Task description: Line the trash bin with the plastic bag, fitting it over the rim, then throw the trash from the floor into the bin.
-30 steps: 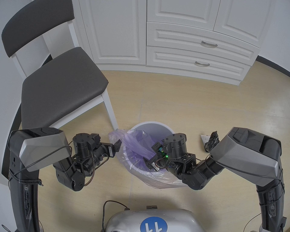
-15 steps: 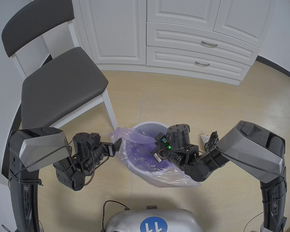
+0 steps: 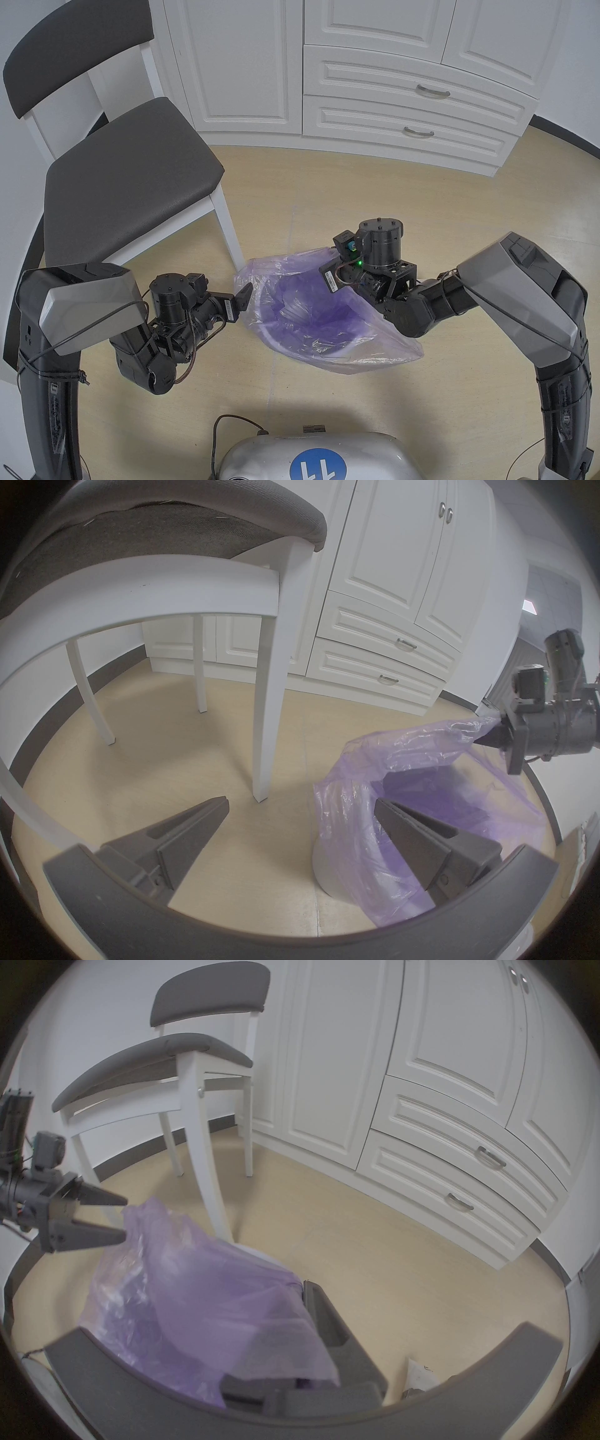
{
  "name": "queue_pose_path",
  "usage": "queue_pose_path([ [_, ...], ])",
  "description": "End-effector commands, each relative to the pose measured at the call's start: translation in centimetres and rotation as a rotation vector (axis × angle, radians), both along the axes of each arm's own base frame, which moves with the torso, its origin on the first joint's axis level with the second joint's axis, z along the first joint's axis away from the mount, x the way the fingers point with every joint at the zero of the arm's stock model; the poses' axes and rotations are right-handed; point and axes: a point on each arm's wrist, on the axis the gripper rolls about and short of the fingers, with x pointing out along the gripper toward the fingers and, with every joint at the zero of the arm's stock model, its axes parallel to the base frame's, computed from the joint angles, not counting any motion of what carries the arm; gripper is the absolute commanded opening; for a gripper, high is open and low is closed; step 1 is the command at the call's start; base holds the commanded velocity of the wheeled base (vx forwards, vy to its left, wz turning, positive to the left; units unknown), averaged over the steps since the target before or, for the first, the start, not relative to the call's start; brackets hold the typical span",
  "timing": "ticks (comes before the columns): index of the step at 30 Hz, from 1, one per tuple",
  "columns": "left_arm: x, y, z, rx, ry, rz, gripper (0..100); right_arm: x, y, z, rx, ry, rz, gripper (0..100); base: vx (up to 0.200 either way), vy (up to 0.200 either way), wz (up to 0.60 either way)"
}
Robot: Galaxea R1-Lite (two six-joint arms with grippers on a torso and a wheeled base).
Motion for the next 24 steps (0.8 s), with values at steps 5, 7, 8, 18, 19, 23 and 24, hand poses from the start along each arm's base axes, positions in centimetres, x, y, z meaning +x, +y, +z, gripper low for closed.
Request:
queue_pose_path([
  [5,-0.1,-0.1,0.4,-0.006,-0.016,-0.002,100,4.1,0.2,-1.0,0.072,-0.048,-0.052,0,0.0,0.0,0.0],
  [7,0.0,-0.1,0.4,-0.009,-0.024,-0.002,100,4.8,0.5,-1.0,0.091,-0.066,-0.059,0,0.0,0.0,0.0],
  [8,0.0,-0.1,0.4,-0.009,-0.024,-0.002,100,4.8,0.5,-1.0,0.091,-0.066,-0.059,0,0.0,0.0,0.0],
  [18,0.0,-0.1,0.5,-0.011,-0.029,-0.002,100,6.9,1.5,-2.4,0.149,-0.092,-0.099,0,0.0,0.0,0.0],
  [19,0.0,-0.1,0.5,-0.011,-0.031,-0.002,100,7.0,1.4,-2.5,0.15,-0.091,-0.101,0,0.0,0.0,0.0],
  [23,0.0,-0.2,0.5,-0.011,-0.031,-0.003,100,7.1,1.3,-2.5,0.156,-0.089,-0.105,0,0.0,0.0,0.0],
  [24,0.0,-0.2,0.5,-0.011,-0.031,-0.003,100,7.1,1.3,-2.6,0.162,-0.086,-0.106,0,0.0,0.0,0.0],
])
